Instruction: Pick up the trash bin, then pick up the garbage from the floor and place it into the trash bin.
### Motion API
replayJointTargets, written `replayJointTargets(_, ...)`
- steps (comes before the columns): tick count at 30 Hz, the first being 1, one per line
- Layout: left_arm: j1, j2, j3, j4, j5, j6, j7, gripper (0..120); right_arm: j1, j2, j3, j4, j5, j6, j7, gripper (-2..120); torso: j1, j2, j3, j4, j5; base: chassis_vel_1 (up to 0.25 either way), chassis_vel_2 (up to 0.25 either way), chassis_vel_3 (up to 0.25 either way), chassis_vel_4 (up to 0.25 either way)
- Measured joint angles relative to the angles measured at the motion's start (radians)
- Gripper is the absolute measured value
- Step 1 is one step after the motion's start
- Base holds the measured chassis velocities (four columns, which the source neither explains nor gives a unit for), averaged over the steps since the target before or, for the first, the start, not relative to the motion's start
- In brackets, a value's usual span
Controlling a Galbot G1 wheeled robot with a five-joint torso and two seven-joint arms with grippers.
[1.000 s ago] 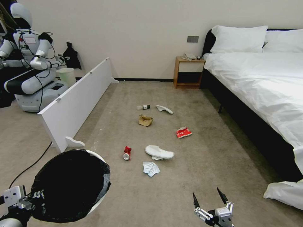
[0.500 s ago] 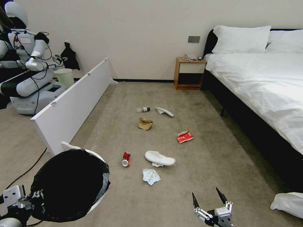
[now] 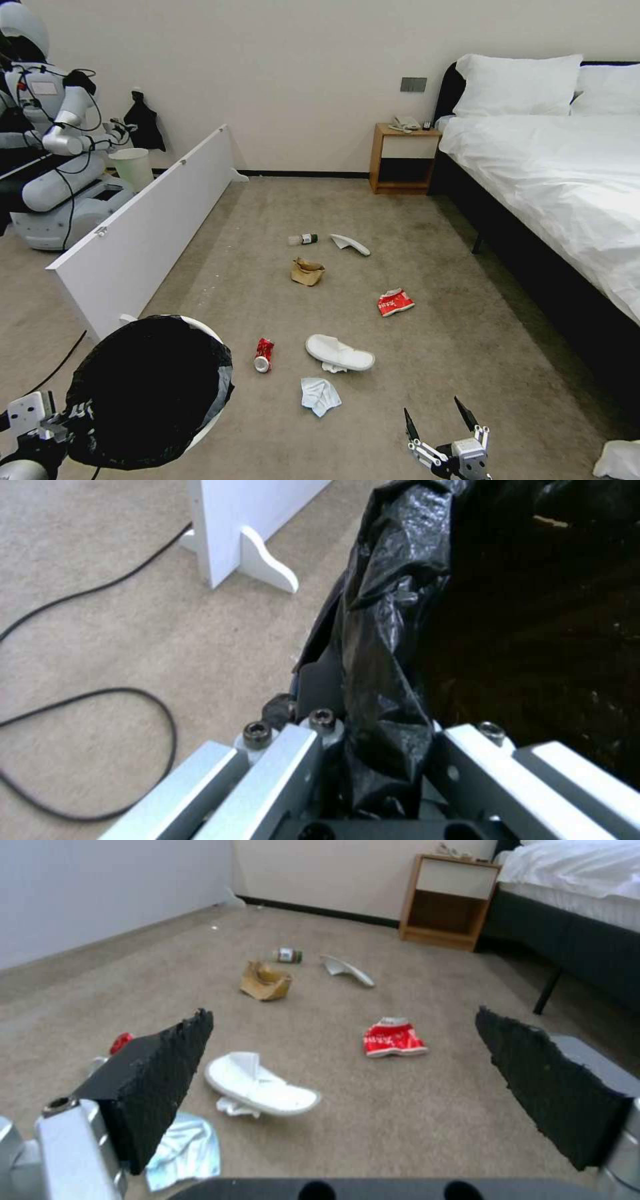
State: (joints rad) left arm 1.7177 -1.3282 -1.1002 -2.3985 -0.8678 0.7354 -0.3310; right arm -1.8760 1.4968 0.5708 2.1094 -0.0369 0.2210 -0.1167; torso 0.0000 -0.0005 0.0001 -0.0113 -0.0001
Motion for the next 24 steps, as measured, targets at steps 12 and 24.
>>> replayJointTargets(12, -0.003, 0.001, 0.003, 0.003, 0.0, 0.0, 0.0, 3, 0.0, 0.001, -0.001, 0.001, 0.001, 0.0, -0.003, 100, 0.0, 0.0, 0.0, 0.0, -0.0001, -0.105, 0.113, 0.112, -0.116)
replayJointTargets(24, -0.003, 0.0, 0.005, 0.004, 0.004, 0.0, 0.0, 3, 0.002, 0.001, 0.0, -0.001, -0.002, 0.011, -0.014, 100, 0.0, 0.0, 0.0, -0.0001, -0.0001, -0.109, 0.119, 0.113, -0.117)
